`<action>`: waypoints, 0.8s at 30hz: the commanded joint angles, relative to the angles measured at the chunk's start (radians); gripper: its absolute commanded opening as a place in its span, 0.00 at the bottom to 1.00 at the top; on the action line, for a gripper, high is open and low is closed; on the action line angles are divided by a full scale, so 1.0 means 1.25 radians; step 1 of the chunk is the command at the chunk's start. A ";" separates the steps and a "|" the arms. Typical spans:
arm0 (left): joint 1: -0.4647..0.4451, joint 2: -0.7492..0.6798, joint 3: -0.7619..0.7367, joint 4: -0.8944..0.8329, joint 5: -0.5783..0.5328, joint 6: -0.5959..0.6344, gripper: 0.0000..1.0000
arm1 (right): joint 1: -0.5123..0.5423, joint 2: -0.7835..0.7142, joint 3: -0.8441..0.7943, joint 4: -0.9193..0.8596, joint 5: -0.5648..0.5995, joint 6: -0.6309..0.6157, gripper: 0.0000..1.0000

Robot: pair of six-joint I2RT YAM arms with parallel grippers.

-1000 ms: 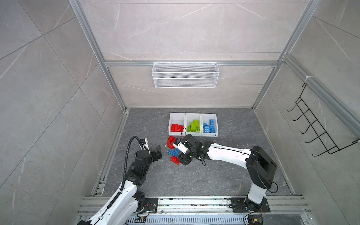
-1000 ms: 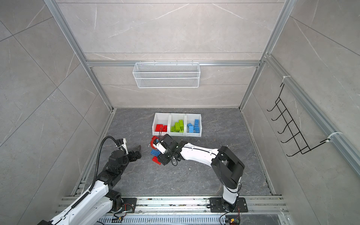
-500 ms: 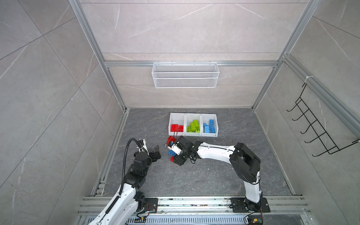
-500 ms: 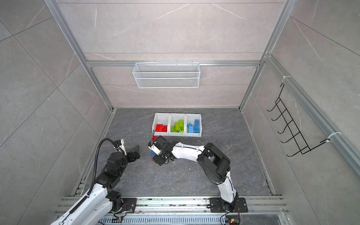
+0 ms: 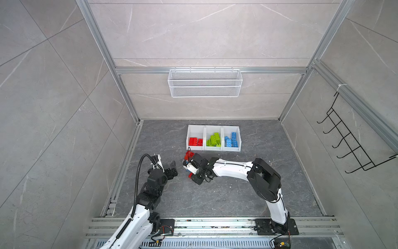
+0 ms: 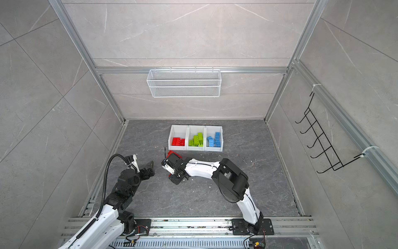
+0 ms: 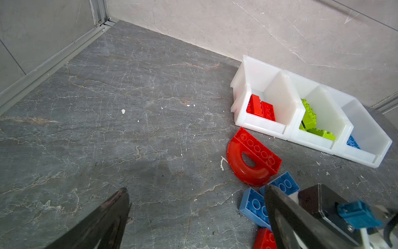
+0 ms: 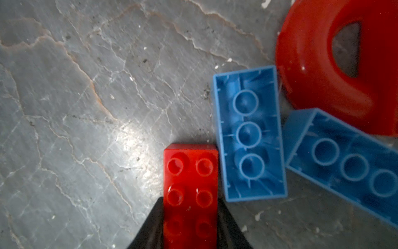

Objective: Sort the legos into containers by color
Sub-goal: 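Return the open right gripper to the pile over another red brick, then grasp the red brick with the right gripper and carry it to the red compartment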

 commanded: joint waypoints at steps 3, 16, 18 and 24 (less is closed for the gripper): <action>0.002 -0.010 0.002 0.020 -0.002 -0.004 1.00 | 0.004 -0.016 0.003 -0.033 -0.009 0.008 0.27; 0.002 -0.005 0.002 0.025 -0.001 -0.007 1.00 | -0.049 -0.230 -0.068 0.034 -0.079 0.049 0.16; 0.002 0.000 0.003 0.024 0.001 -0.007 1.00 | -0.088 -0.222 -0.033 0.038 -0.118 0.062 0.16; 0.002 0.010 0.002 0.033 -0.002 -0.003 1.00 | -0.192 -0.132 0.077 0.114 -0.161 0.131 0.15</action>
